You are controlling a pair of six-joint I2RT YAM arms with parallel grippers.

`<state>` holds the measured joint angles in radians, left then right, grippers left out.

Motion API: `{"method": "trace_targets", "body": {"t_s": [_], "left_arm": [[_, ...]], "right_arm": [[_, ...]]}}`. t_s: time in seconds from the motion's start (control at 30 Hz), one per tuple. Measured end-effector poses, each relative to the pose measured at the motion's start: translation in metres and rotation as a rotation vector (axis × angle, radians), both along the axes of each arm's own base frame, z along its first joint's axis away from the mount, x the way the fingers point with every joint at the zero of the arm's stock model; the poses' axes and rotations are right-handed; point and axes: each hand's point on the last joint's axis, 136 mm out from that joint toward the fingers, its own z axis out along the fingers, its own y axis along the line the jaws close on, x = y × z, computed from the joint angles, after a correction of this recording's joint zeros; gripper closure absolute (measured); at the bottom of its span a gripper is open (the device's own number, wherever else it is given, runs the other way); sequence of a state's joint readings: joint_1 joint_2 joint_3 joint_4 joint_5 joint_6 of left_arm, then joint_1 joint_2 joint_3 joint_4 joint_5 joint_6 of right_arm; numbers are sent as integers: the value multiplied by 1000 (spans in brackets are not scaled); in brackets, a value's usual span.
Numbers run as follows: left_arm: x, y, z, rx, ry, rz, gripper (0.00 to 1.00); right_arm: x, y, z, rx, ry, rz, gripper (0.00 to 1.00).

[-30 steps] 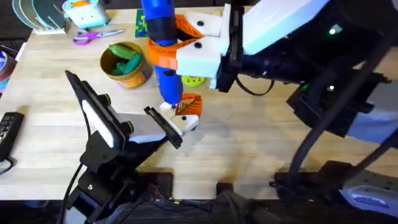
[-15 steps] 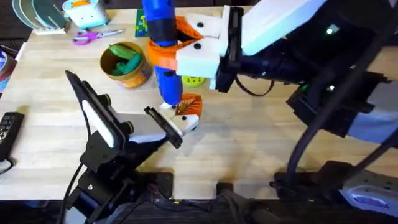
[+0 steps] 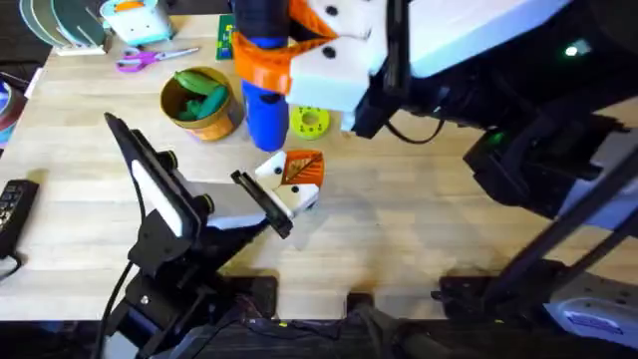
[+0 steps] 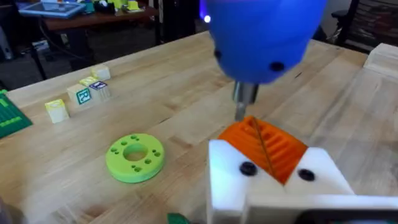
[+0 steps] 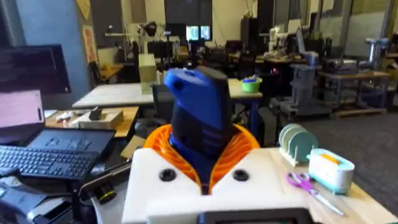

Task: Pick up the gripper from the table and insert it into the empty holder that is missing its gripper. Then pick up a screw, insert it into the mounting hole, and use the screwdriver to tighten it. Finally, clean up the table by picking up the vegetable and placing it into the bucket.

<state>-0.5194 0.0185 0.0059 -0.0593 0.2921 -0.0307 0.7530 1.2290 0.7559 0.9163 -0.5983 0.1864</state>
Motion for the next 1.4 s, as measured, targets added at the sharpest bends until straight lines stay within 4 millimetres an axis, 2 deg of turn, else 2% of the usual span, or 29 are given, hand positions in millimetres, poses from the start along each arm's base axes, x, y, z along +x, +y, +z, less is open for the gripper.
{"method": "trace_targets", "body": {"t_s": [0.17,0.27,0.33,0.43,0.5,0.63,0.73,0.83,0.93,1.07,1.17,1.27,1.3,1.4], "left_arm": [[0,0,0,0,0,0,995],[0,0,0,0,0,0,995],[0,0,0,0,0,0,995],[0,0,0,0,0,0,995],[0,0,0,0,0,0,995],[0,0,0,0,0,0,995],[0,0,0,0,0,0,995],[0,0,0,0,0,0,995],[0,0,0,0,0,0,995],[0,0,0,0,0,0,995],[0,0,0,0,0,0,995],[0,0,0,0,-1,0,995],[0,0,0,0,0,0,995],[0,0,0,0,0,0,995]], "right_arm": [[15,-19,14,42,-26,-57,978],[42,-35,0,-20,-2,-146,978],[66,-49,-23,-105,29,-232,978],[110,-81,-71,-285,74,-417,978],[138,-111,-105,-421,82,-569,978],[192,-186,-161,-728,40,-913,978],[214,-233,-194,-964,-12,-1083,978],[223,-261,-229,-1200,-57,-1129,978],[224,-268,-266,-1393,-105,-1071,978],[220,-258,-303,-1546,-176,-945,978],[216,-245,-317,-1606,-233,-871,978],[213,-233,-321,-1619,-274,-828,977],[206,-220,-327,-1615,-291,-762,826],[203,-212,-328,-1608,-313,-724,436]]}}
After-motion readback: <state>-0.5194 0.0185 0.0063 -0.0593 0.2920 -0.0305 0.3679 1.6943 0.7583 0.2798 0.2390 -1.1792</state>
